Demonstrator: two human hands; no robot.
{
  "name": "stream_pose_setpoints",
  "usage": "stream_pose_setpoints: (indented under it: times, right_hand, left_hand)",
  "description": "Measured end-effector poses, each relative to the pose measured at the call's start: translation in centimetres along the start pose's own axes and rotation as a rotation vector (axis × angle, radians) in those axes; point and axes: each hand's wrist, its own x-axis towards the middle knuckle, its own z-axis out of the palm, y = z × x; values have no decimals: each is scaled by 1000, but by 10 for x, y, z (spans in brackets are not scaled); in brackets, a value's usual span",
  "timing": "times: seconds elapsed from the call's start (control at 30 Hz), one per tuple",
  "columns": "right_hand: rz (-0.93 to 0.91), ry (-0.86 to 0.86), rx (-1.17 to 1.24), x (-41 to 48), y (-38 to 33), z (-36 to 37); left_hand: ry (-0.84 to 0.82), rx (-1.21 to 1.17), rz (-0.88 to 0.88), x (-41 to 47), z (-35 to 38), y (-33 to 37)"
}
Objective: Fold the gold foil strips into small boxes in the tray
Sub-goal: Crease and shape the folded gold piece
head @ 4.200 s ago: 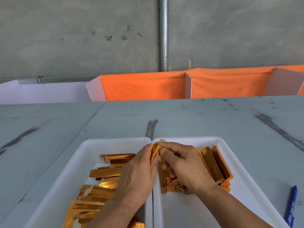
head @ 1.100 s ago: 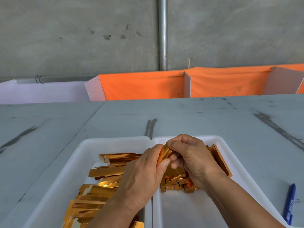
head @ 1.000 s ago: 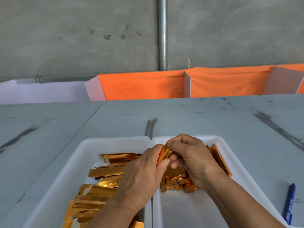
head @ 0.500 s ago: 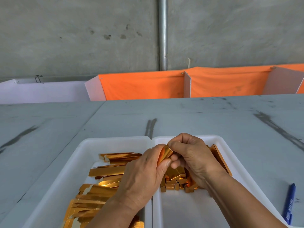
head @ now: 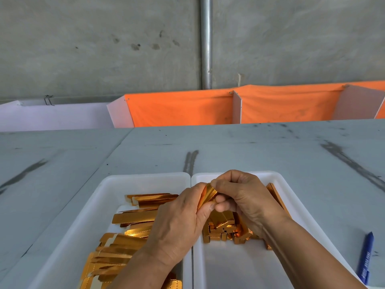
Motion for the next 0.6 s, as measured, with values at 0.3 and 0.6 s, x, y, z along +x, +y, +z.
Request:
stream_pose_setpoints:
  times: [0.3, 0.6]
  right_hand:
    - [-66, -47, -40, -1, 2, -3]
    - [-93, -96, -8, -3, 0, -3]
  left_hand:
    - [21, -37, -42, 1, 2, -2]
    - [33, -93, -82, 1, 0, 0]
